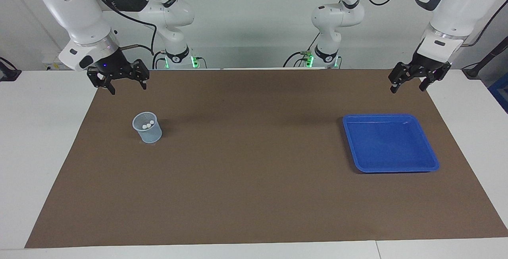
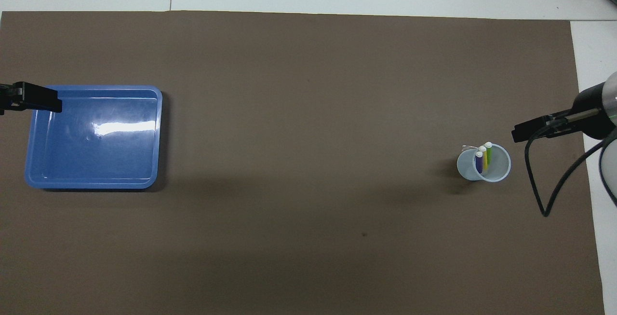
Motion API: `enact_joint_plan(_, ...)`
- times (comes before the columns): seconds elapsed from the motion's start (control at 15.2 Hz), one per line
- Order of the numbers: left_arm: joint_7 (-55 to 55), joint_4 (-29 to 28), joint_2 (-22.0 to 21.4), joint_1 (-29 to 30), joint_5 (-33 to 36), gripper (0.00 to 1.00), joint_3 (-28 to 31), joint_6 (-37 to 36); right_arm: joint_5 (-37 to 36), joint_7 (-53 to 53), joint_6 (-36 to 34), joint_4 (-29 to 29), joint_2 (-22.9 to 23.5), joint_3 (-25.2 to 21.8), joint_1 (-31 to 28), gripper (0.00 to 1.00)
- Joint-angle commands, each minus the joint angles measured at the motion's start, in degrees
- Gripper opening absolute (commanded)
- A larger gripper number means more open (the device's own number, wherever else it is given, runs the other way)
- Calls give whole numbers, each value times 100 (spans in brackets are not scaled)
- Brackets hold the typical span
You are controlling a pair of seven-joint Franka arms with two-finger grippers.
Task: Right arm passes pens to left for tray arrangement
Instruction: 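Move the right gripper toward the white cup of pens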
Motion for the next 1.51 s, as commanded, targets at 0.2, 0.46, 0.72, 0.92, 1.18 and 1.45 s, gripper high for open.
enact_joint_plan(0.2, 68, -137, -121, 4, -59, 100, 23, 1, -8, 113, -25, 23, -15, 37, -31, 100)
enact_joint_plan(0.46, 68, -145, -121, 13, -59, 100, 23, -8, 45, 130, -8, -38, -33, 29, -31, 100)
enact_joint_plan(0.72, 68, -137, -121, 13, -59, 100, 32, -16, 71, 87, -17, -3, -15, 37, -40, 100)
enact_joint_plan(0.92, 77, -145, -121, 13, -59, 100, 32, -17, 2, 8, 79, -81, -50, 28, -40, 100)
enact_joint_plan(1.18, 77, -145, -121, 13, -59, 100, 23, -25, -8, -693, 930, -994, -366, 37, -31, 100)
enact_joint_plan(1.45, 86, -145, -130, 31, -59, 100, 32, -34, -16, -2396, 1108, -1505, -524, 37, -14, 100)
